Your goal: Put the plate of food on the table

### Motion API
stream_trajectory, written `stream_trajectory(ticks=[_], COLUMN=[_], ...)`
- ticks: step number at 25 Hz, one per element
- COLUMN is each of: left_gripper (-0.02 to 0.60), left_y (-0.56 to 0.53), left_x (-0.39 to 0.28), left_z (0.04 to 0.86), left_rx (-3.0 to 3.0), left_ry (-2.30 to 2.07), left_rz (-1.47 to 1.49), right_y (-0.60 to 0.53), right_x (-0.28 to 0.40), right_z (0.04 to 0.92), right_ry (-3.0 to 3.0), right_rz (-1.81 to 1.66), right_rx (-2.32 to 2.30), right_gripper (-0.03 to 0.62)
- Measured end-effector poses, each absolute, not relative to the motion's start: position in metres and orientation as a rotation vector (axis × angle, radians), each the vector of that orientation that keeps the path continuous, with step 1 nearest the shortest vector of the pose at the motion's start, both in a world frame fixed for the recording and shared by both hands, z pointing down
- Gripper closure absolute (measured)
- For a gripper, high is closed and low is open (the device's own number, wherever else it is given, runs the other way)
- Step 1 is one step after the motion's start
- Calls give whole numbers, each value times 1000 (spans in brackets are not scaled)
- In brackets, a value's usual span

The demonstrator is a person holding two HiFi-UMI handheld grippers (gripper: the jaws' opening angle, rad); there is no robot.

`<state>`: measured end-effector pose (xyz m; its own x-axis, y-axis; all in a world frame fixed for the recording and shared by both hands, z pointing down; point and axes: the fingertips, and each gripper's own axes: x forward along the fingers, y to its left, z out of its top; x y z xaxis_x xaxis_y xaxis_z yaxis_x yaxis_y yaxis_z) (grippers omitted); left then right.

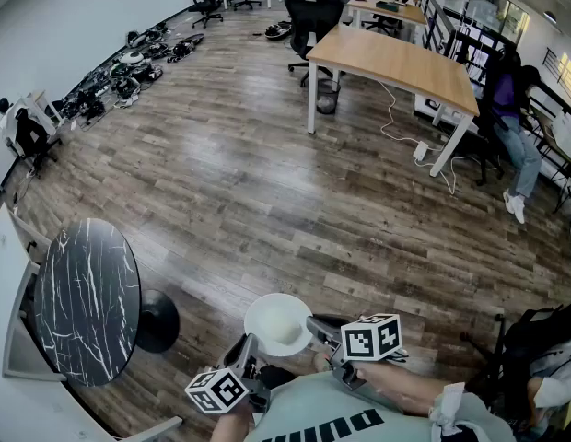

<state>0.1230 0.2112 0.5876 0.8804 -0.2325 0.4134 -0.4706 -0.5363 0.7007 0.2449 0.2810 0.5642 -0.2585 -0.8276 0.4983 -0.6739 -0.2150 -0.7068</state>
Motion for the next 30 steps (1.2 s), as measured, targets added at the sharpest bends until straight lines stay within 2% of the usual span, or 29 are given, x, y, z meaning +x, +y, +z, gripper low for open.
stream_trajectory(ticks=[13,30], left_gripper=[534,536], left_y=[113,15], left_x=[57,-66], left_z=[560,550], left_rx=[2171,2130], left_ry=[-540,-699], left_rz=[259,87], right_y=[180,62], right_x=[180,68], right_z=[538,526], right_ry=[1929,2139], right_rz=[-1445,-1435], right_rx=[-1816,-1738], right_gripper=[562,562])
